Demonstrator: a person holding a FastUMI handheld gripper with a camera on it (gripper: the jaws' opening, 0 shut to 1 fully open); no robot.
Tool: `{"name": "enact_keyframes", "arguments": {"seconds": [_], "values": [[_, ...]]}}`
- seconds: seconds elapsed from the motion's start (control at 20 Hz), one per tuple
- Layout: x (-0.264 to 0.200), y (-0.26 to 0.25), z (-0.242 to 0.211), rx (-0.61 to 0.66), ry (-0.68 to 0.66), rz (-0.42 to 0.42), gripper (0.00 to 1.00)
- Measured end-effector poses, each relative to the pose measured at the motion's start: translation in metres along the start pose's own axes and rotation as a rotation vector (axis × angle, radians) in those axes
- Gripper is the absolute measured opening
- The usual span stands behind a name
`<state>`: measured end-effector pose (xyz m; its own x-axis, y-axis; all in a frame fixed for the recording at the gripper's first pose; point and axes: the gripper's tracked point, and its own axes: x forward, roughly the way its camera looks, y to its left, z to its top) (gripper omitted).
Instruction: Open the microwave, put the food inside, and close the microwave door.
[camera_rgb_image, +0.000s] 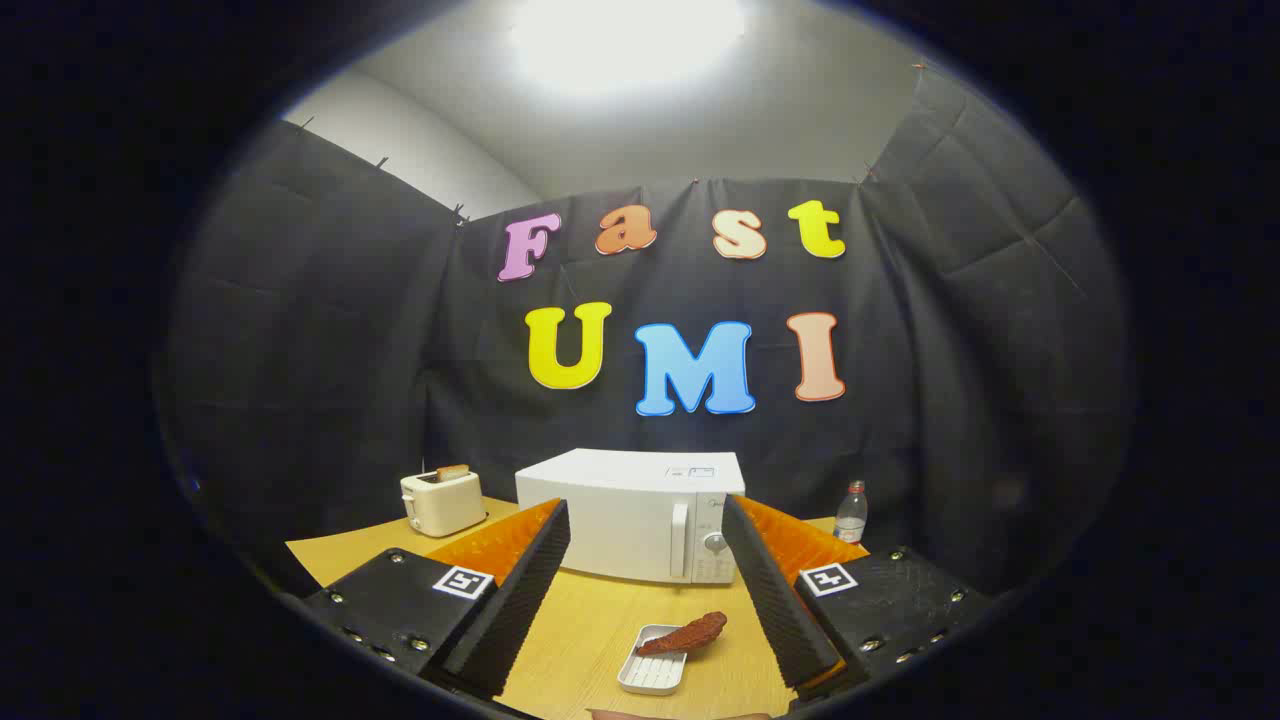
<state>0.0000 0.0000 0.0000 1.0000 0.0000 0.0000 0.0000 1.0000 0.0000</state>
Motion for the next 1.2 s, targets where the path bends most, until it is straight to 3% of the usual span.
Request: {"name": "enact_keyframes", "arguments": {"seconds": [1.2], "values": [[-0.008, 0.005, -0.008, -0.029, 0.023, -0.005, 0.96]]}}
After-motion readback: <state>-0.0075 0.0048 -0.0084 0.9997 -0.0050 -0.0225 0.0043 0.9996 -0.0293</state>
